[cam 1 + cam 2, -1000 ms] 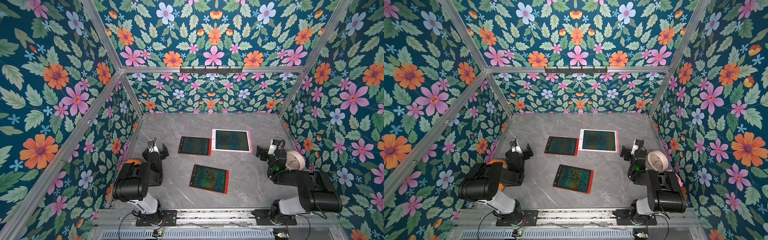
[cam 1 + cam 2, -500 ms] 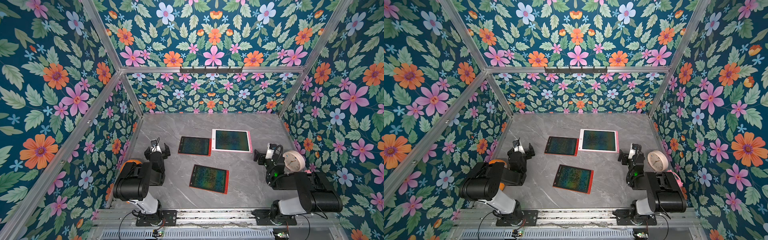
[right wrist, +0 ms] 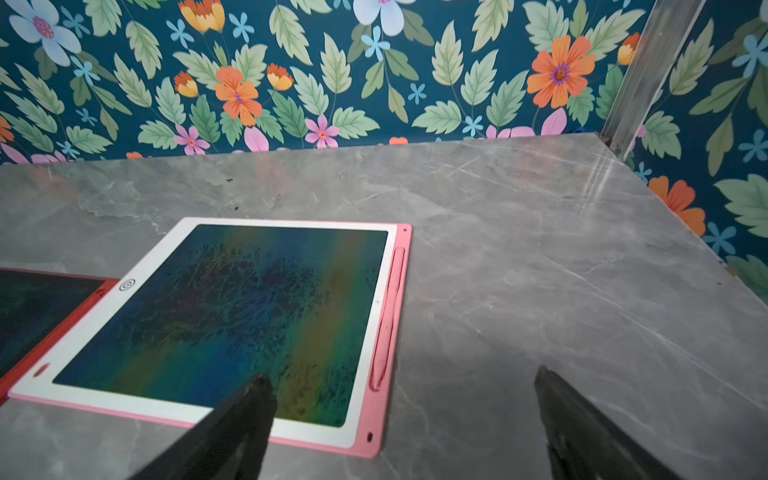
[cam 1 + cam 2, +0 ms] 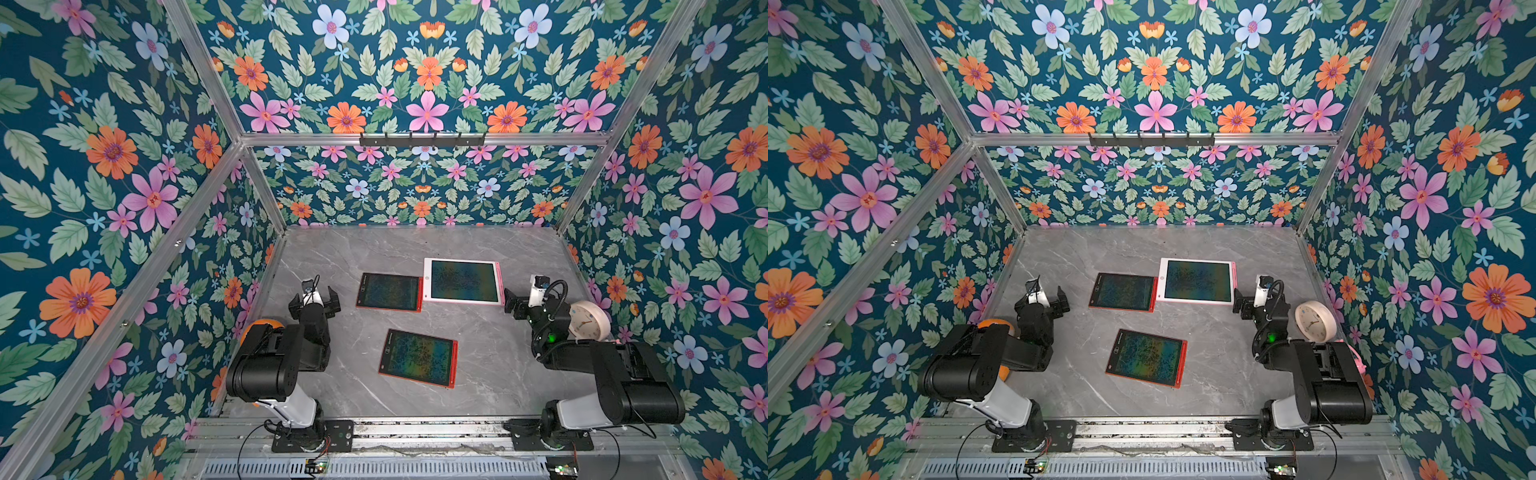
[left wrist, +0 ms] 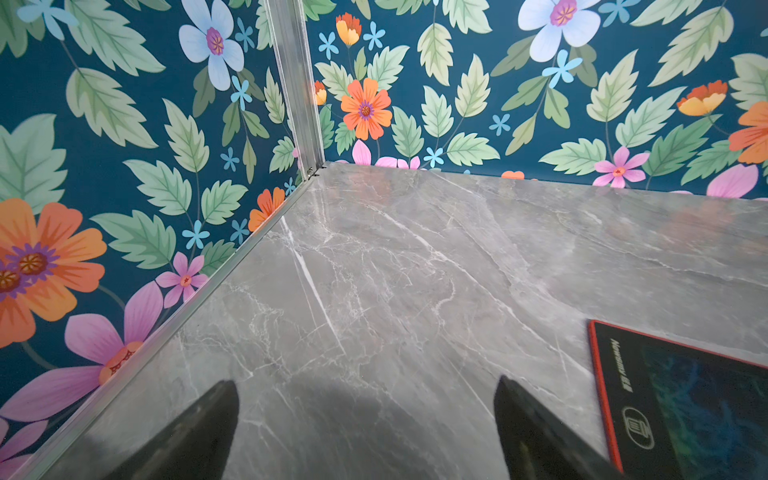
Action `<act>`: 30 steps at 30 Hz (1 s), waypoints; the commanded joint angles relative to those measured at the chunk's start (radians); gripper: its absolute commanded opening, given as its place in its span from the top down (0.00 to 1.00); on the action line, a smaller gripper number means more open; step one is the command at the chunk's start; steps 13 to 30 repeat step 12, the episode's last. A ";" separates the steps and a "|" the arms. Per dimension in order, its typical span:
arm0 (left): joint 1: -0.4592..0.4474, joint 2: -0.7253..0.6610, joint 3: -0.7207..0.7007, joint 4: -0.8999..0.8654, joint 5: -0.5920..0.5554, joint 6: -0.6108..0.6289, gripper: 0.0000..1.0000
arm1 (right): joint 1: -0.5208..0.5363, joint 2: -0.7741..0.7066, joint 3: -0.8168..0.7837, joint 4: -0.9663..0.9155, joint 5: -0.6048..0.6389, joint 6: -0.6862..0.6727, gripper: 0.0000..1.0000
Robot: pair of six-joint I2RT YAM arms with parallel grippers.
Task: Place the stylus back onto the writing tablet
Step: Reset both arms
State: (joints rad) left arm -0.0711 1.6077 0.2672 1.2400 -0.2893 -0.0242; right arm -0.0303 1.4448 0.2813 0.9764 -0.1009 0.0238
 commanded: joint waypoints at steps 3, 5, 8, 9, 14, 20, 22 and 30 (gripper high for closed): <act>0.001 0.001 0.001 0.025 -0.003 0.007 0.00 | -0.002 0.002 0.004 -0.026 0.007 -0.008 0.01; 0.001 0.000 0.001 0.025 -0.002 0.007 0.00 | -0.001 0.005 0.009 -0.032 0.004 -0.007 0.01; 0.001 0.001 0.000 0.025 -0.002 0.007 0.00 | -0.003 0.005 0.016 -0.045 0.003 -0.003 0.01; 0.001 0.000 0.002 0.025 -0.003 0.007 0.00 | -0.002 0.005 0.015 -0.044 0.005 -0.003 0.01; 0.000 0.001 0.001 0.026 -0.003 0.007 0.00 | 0.004 0.002 0.001 -0.021 0.041 -0.006 0.01; 0.000 0.001 0.001 0.026 -0.003 0.007 0.00 | 0.004 0.002 0.001 -0.021 0.041 -0.006 0.01; 0.000 0.001 0.001 0.026 -0.003 0.007 0.00 | 0.004 0.002 0.001 -0.021 0.041 -0.006 0.01; 0.000 0.001 0.001 0.026 -0.003 0.007 0.00 | 0.004 0.002 0.001 -0.021 0.041 -0.006 0.01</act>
